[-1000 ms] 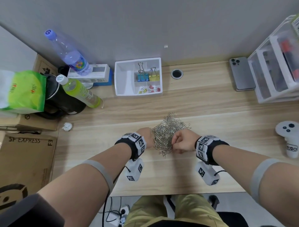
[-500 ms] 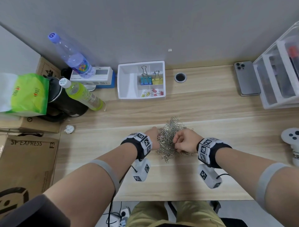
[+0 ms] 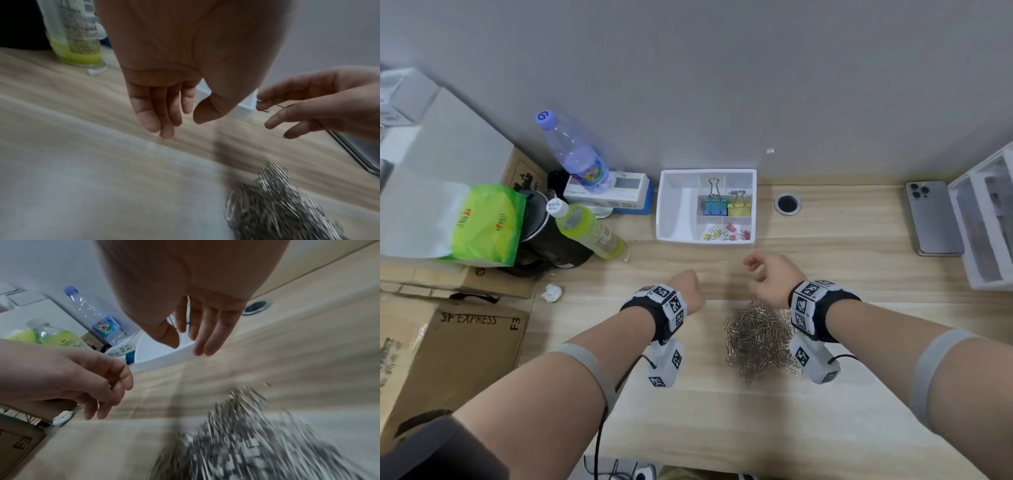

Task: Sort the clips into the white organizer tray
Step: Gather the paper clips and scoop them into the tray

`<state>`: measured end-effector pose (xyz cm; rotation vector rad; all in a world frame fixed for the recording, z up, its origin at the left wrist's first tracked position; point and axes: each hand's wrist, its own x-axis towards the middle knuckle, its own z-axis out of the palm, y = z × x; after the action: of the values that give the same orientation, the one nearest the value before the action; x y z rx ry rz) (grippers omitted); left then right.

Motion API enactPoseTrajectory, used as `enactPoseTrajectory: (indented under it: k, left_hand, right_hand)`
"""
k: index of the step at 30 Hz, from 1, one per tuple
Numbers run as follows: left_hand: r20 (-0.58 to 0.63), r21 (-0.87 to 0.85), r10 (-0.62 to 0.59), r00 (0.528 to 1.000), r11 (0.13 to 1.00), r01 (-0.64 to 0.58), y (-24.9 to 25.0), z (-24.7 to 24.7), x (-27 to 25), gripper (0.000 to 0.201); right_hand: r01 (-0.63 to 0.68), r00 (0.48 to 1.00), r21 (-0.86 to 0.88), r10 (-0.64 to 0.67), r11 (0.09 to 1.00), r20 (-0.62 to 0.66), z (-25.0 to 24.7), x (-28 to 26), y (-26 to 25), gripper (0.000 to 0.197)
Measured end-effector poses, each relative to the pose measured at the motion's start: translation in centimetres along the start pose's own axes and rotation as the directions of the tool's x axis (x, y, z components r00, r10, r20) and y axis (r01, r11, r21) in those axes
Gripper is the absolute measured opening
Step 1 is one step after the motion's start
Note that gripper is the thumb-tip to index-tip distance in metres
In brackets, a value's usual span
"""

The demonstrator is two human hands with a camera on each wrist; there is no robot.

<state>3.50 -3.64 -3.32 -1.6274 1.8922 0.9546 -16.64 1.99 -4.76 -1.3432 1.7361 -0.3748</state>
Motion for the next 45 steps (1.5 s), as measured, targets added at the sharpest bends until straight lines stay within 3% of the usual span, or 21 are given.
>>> enactPoseTrajectory:
  k: [7,13,20,28,33,37,40,43,45]
  left_hand:
    - [-0.099,-0.105,-0.066,0.993,0.993,0.056,-2.4,-2.4,1.8,0.024]
    - [-0.16,-0.172,-0.112,0.981,0.982,0.084,-4.1,-2.6,2.3,0.025]
    - [-0.301,-0.314,-0.204,0.932,0.944,0.105,-3.9,-3.7,2.2,0.011]
    - [-0.263,-0.283,-0.19,0.946,0.953,0.113,-4.3,-3.3,0.9,0.024]
    - [-0.26,-0.196,-0.252,0.932,0.959,0.205,-5.9,-2.6,-0.7,0.02]
    - [-0.393,-0.05,-0.31,0.866,0.947,0.317,-7.0,-2.0,-2.3,0.043]
    - [-0.499,0.06,-0.303,0.812,0.923,0.38,-7.8,-1.1,-3.4,0.049]
    - [-0.405,0.001,-0.339,0.849,0.928,0.372,-8.2,-0.2,-3.9,0.046]
    - [-0.321,-0.048,-0.378,0.868,0.922,0.384,-8.2,0.2,-4.3,0.038]
  right_hand:
    - [0.086,0.993,-0.281,-0.058,0.956,0.106,-0.9,5.3,-2.7,0.077]
    - [0.055,0.991,-0.481,0.011,0.875,0.133,0.5,6.6,-3.2,0.058]
    - [0.07,0.993,-0.47,-0.018,0.88,0.113,0.7,5.8,-2.8,0.061]
    - [0.133,0.985,-0.554,-0.05,0.822,0.162,1.4,3.1,-2.5,0.062]
    - [0.196,0.97,-0.586,-0.067,0.787,0.235,2.6,1.5,-2.6,0.067]
    - [0.253,0.952,-0.577,-0.092,0.776,0.293,3.7,0.4,-2.8,0.073]
    - [0.264,0.944,-0.549,-0.095,0.793,0.316,4.3,-0.2,-2.5,0.074]
    - [0.291,0.937,-0.52,-0.13,0.803,0.324,4.2,-1.2,-2.1,0.078]
    - [0.254,0.96,-0.524,-0.145,0.813,0.239,3.9,-1.9,-1.7,0.077]
